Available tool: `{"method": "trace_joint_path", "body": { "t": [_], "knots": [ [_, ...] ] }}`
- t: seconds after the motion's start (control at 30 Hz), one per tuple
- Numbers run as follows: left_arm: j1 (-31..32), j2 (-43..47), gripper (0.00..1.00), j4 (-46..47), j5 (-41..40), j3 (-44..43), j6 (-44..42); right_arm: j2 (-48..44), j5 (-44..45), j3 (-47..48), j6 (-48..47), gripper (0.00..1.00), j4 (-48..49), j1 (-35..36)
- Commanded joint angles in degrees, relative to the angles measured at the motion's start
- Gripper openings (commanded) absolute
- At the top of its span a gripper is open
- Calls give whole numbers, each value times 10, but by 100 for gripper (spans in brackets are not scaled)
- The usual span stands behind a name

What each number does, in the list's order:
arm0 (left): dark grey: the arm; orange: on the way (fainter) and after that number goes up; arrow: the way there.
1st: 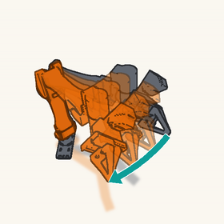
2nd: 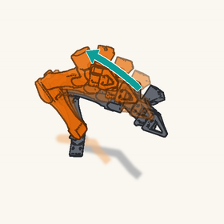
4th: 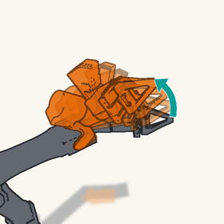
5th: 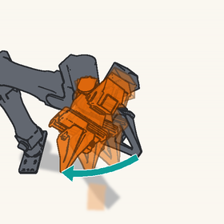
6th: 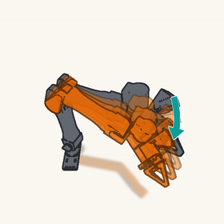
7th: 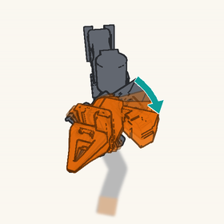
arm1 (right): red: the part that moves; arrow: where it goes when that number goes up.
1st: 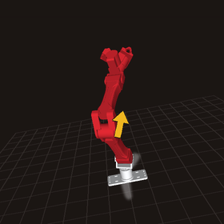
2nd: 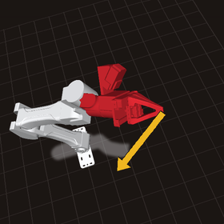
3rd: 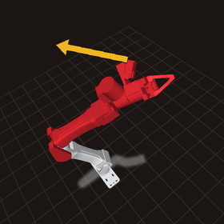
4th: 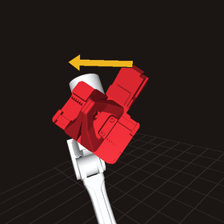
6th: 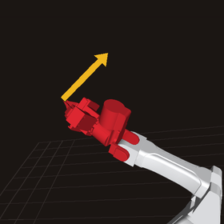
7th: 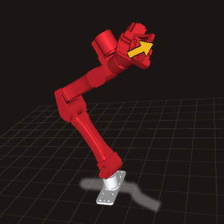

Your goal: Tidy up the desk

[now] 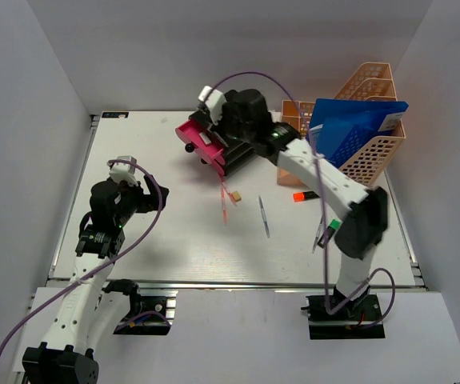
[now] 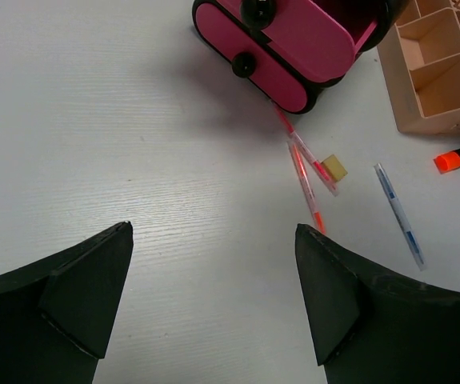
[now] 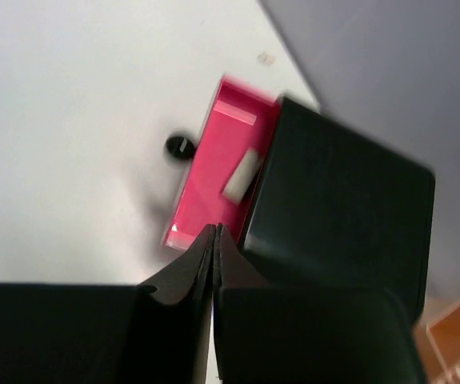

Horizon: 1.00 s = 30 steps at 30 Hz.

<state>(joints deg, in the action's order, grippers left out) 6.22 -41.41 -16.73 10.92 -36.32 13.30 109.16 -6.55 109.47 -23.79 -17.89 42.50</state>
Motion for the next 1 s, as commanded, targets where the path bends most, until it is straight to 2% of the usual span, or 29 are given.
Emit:
{"method": "trace_joint_path", "body": {
  "t": [0.0,0.07,0.1,0.17,0.23,0.3,0.33,0.37,0.4,0.5,0.57,0.83,0.97],
  "knots": [
    [-2,9,91,6,16,-12,-8,-122,-43,-118,-6,0,-28,-20],
    [-2,10,84,8,27,-11,-10,-157,-50,-183,-1,0,-43,-24],
    [-2,10,83,8,31,-11,-10,-191,-51,-253,7,0,-43,-34],
    [-2,7,73,13,41,-10,-13,-219,-56,-318,25,29,-29,-45],
    [-2,3,61,13,45,-10,-15,-247,-58,-402,51,38,-3,-54],
    [-2,-1,46,13,51,-11,-18,-249,-58,-451,71,38,16,-59],
    [-2,-2,34,13,55,-12,-20,-244,-52,-459,81,38,25,-68],
    [-2,-2,33,14,56,-12,-20,-228,-54,-468,106,39,36,-68],
    [-2,-2,33,15,57,-11,-20,-221,-58,-468,116,40,46,-70],
    [-2,-1,60,13,48,-10,-18,-178,-72,-474,141,53,88,-74],
    [-2,-1,75,13,44,-10,-17,-137,-76,-467,163,55,101,-73],
    [-2,-1,79,13,43,-10,-18,-15,-83,-404,220,59,131,-71],
    [-2,-1,79,14,46,-10,-20,-12,-69,-413,233,58,170,-71]
  ]
}}
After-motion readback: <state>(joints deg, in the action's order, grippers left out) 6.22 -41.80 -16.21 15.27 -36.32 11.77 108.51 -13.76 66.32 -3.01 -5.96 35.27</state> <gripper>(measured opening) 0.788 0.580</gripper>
